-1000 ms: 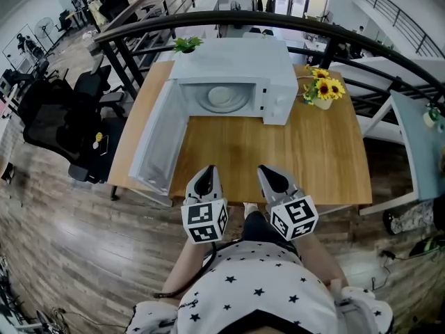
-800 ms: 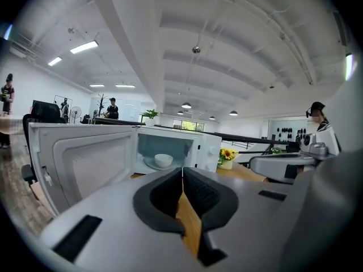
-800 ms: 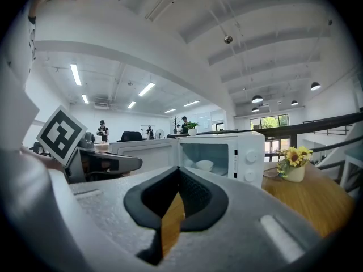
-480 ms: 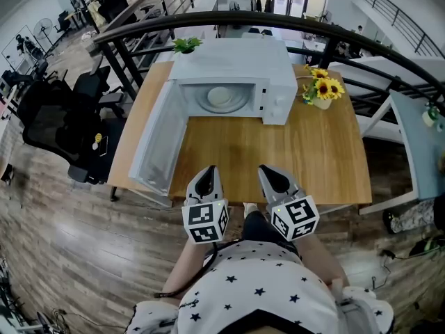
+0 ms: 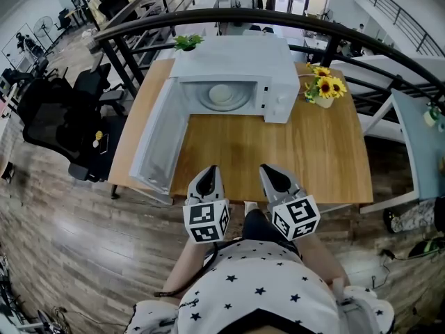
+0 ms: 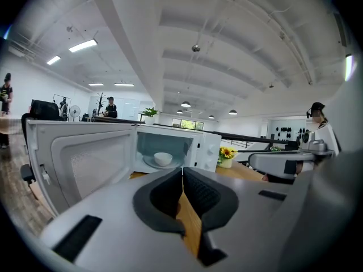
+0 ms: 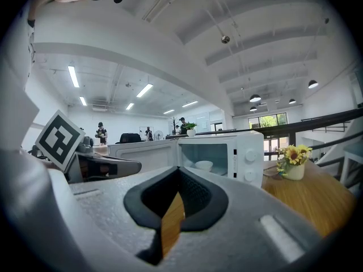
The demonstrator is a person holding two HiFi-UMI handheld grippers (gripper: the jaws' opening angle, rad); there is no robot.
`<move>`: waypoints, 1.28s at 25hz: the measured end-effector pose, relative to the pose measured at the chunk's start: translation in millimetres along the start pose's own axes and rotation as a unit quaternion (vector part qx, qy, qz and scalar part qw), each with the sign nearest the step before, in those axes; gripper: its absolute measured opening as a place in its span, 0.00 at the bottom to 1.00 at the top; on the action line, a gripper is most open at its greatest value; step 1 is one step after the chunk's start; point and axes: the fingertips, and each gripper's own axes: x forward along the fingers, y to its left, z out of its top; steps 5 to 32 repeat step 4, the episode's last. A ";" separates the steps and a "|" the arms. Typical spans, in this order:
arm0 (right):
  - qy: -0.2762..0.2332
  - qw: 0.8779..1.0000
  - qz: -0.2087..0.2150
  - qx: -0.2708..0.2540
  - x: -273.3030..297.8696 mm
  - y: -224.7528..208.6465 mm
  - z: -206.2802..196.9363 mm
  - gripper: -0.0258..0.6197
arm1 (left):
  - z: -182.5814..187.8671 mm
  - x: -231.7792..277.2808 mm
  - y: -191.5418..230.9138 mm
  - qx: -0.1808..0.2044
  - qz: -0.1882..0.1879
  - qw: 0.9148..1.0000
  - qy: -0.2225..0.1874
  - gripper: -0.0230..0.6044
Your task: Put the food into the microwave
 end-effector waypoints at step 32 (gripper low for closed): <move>0.001 1.000 0.002 -0.001 1.4 -0.7 -2.3 0.05 | -0.6 1.7 -0.6 0.002 0.002 1.000 -0.001 0.05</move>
